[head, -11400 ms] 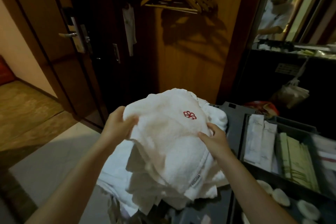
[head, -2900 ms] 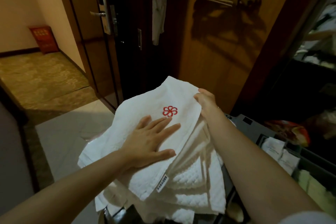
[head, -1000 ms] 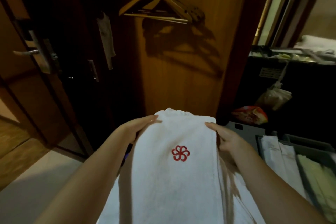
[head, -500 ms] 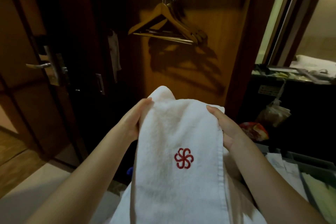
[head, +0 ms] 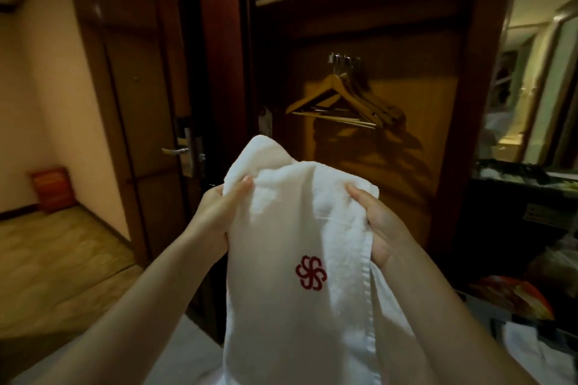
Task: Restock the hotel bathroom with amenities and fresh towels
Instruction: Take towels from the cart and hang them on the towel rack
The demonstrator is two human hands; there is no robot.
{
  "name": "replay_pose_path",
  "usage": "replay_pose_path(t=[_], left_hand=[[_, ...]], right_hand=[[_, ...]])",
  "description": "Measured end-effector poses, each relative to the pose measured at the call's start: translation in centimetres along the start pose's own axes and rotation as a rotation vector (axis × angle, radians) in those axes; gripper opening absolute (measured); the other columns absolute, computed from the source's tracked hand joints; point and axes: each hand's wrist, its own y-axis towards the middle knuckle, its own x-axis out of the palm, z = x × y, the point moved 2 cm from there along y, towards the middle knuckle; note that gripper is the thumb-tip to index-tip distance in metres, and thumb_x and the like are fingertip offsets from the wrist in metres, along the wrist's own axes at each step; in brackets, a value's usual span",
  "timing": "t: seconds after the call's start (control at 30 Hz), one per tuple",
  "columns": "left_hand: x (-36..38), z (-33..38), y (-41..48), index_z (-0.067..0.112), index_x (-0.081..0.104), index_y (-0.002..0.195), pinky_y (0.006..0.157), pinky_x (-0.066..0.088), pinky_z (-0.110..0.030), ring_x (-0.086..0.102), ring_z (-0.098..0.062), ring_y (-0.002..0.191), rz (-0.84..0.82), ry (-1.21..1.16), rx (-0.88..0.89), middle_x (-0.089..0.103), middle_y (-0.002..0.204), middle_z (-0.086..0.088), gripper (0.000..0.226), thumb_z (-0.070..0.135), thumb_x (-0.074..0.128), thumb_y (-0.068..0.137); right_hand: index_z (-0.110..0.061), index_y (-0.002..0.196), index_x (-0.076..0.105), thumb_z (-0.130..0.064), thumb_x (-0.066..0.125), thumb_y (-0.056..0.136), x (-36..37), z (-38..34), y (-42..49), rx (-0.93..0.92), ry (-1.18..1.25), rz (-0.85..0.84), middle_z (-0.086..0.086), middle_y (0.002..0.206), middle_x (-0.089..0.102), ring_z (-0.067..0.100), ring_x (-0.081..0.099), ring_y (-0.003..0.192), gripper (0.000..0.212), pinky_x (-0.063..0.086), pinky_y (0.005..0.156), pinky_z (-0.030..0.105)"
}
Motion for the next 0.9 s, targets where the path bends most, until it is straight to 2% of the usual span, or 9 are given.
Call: replay_pose_path(t=[0.1, 0.17, 0.23, 0.3, 0.33, 0.5, 0.67, 0.83, 0.9], left_hand=[[-1.5, 1.9, -3.7, 0.010, 0.065, 0.094, 0.054, 0.055, -0.025, 0.068, -0.016, 0.067, 0.097, -0.038, 0.036, 0.070, 0.082, -0.006, 0.026, 0.033, 0.055, 0.091], [-2.2, 2.8, -6.0, 0.005, 0.064, 0.101, 0.062, 0.056, -0.030, 0.069, -0.019, 0.072, 0.143, -0.065, 0.053, 0.071, 0.086, -0.010, 0.033, 0.035, 0.057, 0.090], [-3.3, 4.0, -9.7, 0.003, 0.065, 0.105, 0.066, 0.056, -0.034, 0.069, -0.022, 0.074, 0.222, -0.108, 0.098, 0.071, 0.088, -0.012, 0.038, 0.037, 0.058, 0.088], [-3.5, 4.7, -12.0, 0.005, 0.065, 0.104, 0.060, 0.057, -0.030, 0.069, -0.019, 0.068, 0.221, -0.142, 0.113, 0.071, 0.083, -0.009, 0.039, 0.039, 0.059, 0.086], [-3.7, 5.0, -13.7, 0.007, 0.064, 0.106, 0.058, 0.057, -0.029, 0.069, -0.018, 0.067, 0.236, -0.172, 0.130, 0.071, 0.083, -0.008, 0.038, 0.039, 0.059, 0.086], [-5.0, 6.4, -23.0, 0.010, 0.062, 0.115, 0.061, 0.058, -0.029, 0.070, -0.020, 0.088, 0.359, -0.240, 0.199, 0.071, 0.105, -0.011, 0.045, 0.041, 0.060, 0.081], [-5.9, 7.9, -31.6, 0.010, 0.059, 0.120, 0.084, 0.056, -0.038, 0.066, -0.025, 0.103, 0.506, -0.199, 0.264, 0.068, 0.113, -0.012, 0.045, 0.038, 0.058, 0.085], [-7.7, 9.5, -39.9, 0.014, 0.064, 0.109, 0.070, 0.059, -0.032, 0.071, -0.020, 0.088, 0.634, -0.115, 0.301, 0.073, 0.098, -0.007, 0.032, 0.036, 0.054, 0.089], [-8.4, 10.1, -43.2, 0.015, 0.064, 0.108, 0.067, 0.059, -0.030, 0.071, -0.020, 0.088, 0.647, -0.045, 0.322, 0.073, 0.098, -0.007, 0.031, 0.036, 0.051, 0.089]], right_hand=[[-0.007, 0.091, 0.062, -0.032, 0.049, 0.095, 1.8, 0.0, -2.0, 0.006, 0.010, -0.089, 0.014, 0.079, 0.073, 0.029, 0.067, 0.083, 0.028, 0.053, 0.071, 0.039], [-0.008, 0.086, 0.060, -0.033, 0.049, 0.095, 2.8, -0.2, -4.0, 0.003, 0.024, -0.147, 0.013, 0.071, 0.072, 0.028, 0.069, 0.077, 0.029, 0.055, 0.068, 0.040], [-0.007, 0.085, 0.059, -0.035, 0.047, 0.095, 4.4, -0.1, -6.9, 0.042, 0.008, -0.247, 0.010, 0.062, 0.071, 0.023, 0.070, 0.061, 0.032, 0.057, 0.054, 0.032], [-0.007, 0.084, 0.058, -0.037, 0.045, 0.095, 5.0, 0.1, -8.1, 0.008, 0.001, -0.260, 0.006, 0.052, 0.068, 0.015, 0.066, 0.046, 0.035, 0.053, 0.040, 0.025], [-0.007, 0.083, 0.058, -0.037, 0.045, 0.095, 5.6, 0.2, -9.3, 0.009, -0.007, -0.299, 0.004, 0.050, 0.067, 0.013, 0.065, 0.044, 0.035, 0.052, 0.039, 0.023], [-0.014, 0.085, 0.061, -0.039, 0.046, 0.094, 7.9, 2.2, -15.4, 0.074, 0.011, -0.542, 0.001, 0.058, 0.071, 0.011, 0.068, 0.051, 0.031, 0.056, 0.049, 0.025], [-0.012, 0.076, 0.070, -0.036, 0.042, 0.096, 10.5, 4.4, -21.5, 0.158, 0.063, -0.757, 0.005, 0.064, 0.072, 0.012, 0.069, 0.057, 0.042, 0.055, 0.048, 0.023], [-0.014, 0.092, 0.061, -0.037, 0.047, 0.093, 13.1, 6.7, -26.7, 0.224, 0.007, -0.886, 0.003, 0.064, 0.072, 0.013, 0.069, 0.056, 0.027, 0.056, 0.047, 0.025], [-0.015, 0.098, 0.063, -0.038, 0.049, 0.092, 14.0, 7.9, -28.8, 0.232, -0.023, -0.929, 0.007, 0.077, 0.074, 0.016, 0.070, 0.065, 0.027, 0.058, 0.053, 0.027]])
